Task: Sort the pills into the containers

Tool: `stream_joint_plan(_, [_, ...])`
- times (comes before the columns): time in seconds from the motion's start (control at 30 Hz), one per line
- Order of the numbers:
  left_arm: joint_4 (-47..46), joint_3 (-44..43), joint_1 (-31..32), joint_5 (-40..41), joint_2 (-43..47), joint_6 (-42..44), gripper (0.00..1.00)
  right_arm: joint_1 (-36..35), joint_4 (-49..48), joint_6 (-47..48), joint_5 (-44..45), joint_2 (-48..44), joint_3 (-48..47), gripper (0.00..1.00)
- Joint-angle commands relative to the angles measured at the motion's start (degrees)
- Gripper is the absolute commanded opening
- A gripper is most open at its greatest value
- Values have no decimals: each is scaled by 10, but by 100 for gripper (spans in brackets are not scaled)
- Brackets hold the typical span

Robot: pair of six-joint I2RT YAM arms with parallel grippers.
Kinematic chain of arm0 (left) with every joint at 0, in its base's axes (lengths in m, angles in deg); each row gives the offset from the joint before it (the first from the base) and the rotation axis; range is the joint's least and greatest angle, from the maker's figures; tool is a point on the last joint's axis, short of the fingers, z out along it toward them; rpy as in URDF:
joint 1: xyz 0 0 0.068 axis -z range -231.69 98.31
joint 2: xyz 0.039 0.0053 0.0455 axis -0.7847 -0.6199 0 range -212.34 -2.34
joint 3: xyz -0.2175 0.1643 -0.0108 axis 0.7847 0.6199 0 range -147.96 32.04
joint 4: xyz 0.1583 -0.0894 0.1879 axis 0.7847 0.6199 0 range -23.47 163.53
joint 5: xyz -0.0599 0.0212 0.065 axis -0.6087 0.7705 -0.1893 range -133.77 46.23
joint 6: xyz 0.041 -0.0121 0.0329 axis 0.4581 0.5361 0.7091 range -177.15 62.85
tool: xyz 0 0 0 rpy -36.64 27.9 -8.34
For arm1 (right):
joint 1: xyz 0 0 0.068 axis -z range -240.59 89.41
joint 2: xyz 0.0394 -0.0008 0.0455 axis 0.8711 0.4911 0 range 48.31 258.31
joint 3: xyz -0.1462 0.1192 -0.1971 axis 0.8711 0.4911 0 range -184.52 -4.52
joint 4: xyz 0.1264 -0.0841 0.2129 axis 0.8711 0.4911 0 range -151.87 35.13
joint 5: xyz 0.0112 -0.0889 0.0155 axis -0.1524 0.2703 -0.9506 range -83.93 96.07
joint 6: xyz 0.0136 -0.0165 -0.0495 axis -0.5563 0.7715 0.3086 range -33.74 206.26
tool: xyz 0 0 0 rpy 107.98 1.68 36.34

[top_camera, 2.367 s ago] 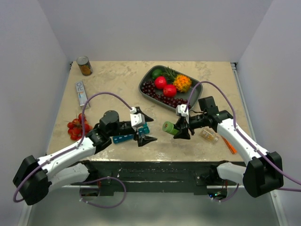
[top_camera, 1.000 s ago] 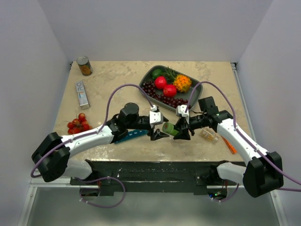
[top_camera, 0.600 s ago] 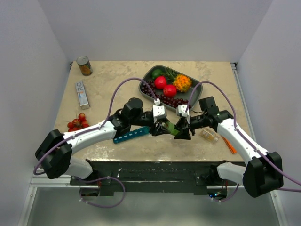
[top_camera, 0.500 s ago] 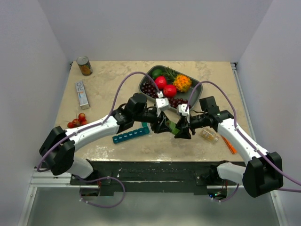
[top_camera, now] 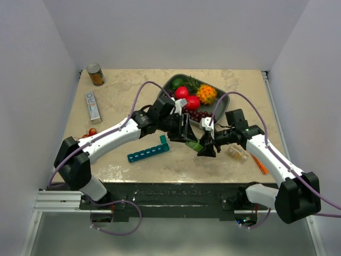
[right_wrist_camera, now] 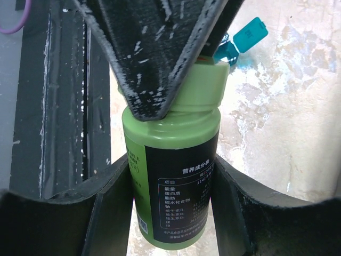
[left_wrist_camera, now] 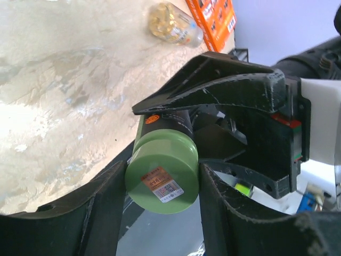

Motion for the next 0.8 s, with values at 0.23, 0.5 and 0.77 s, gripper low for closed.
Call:
stream_joint_plan(0.23, [-48, 100, -62, 37, 130, -25, 0, 4, -32, -6, -17, -22, -4, 0])
stream_joint_plan(0.5, [15, 169, -156, 179, 223, 179, 0, 8, -29, -39, -17, -18, -38, 0])
stream_joint_plan(0.77, [-10, 255, -279, 290, 205, 263, 0, 9, 135, -33, 65, 36, -304, 0])
